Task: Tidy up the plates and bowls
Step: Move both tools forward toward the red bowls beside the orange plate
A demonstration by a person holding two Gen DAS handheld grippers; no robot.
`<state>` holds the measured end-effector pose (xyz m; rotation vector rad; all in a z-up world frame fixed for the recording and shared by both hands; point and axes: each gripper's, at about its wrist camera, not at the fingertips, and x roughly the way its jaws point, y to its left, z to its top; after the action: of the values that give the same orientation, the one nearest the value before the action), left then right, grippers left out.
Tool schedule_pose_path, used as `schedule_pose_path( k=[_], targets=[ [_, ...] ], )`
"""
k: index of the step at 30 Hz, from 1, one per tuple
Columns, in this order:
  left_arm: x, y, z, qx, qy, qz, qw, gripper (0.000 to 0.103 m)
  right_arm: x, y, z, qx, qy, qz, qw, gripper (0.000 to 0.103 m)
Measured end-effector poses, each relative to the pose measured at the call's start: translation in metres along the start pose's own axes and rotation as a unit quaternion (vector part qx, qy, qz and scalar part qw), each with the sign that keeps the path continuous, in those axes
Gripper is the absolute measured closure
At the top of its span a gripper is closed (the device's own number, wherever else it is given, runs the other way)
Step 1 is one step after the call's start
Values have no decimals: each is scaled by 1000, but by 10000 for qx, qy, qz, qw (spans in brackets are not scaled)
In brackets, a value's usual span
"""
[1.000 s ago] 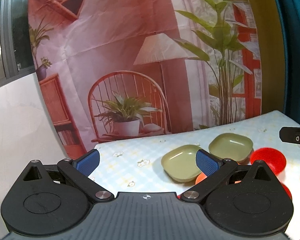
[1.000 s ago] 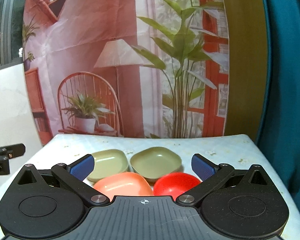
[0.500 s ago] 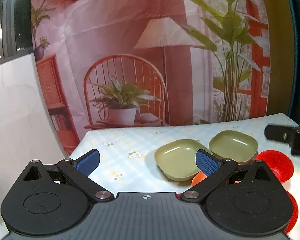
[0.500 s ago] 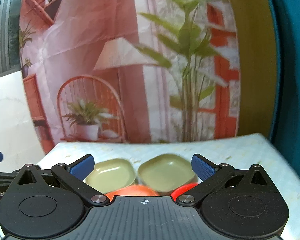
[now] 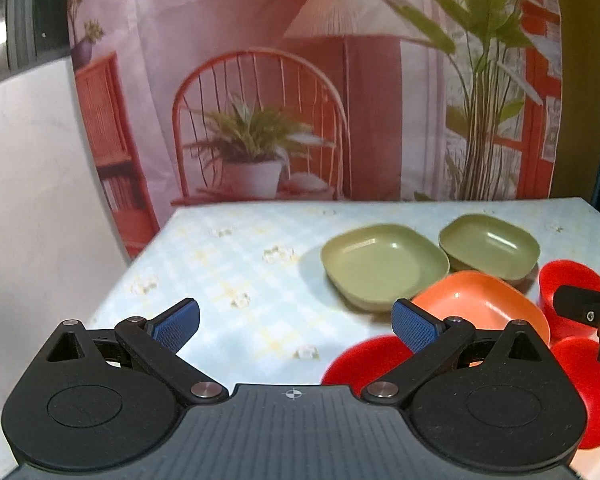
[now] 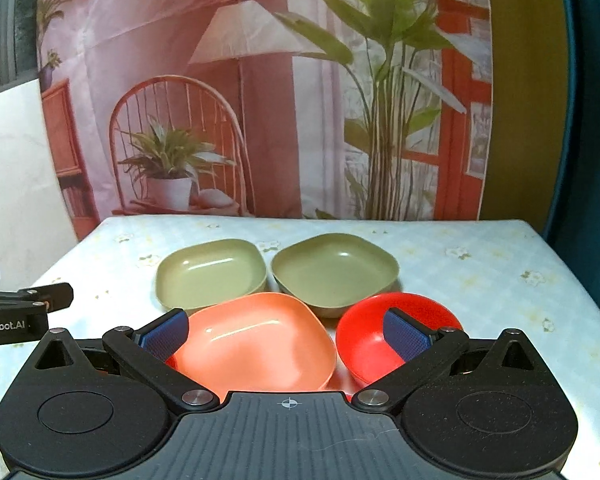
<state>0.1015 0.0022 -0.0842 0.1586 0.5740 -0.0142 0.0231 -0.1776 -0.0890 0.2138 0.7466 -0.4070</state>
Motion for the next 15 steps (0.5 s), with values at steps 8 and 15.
schedule_pose_path(
  k=[8, 15],
  targets=[
    [8, -9, -11, 269, 295, -85, 9992, 0, 14, 1, -18, -184, 220, 96, 9995, 0],
    [14, -5, -18, 132, 621, -159, 9979, 0, 17, 2, -24, -119, 431, 314, 9985, 0]
  ],
)
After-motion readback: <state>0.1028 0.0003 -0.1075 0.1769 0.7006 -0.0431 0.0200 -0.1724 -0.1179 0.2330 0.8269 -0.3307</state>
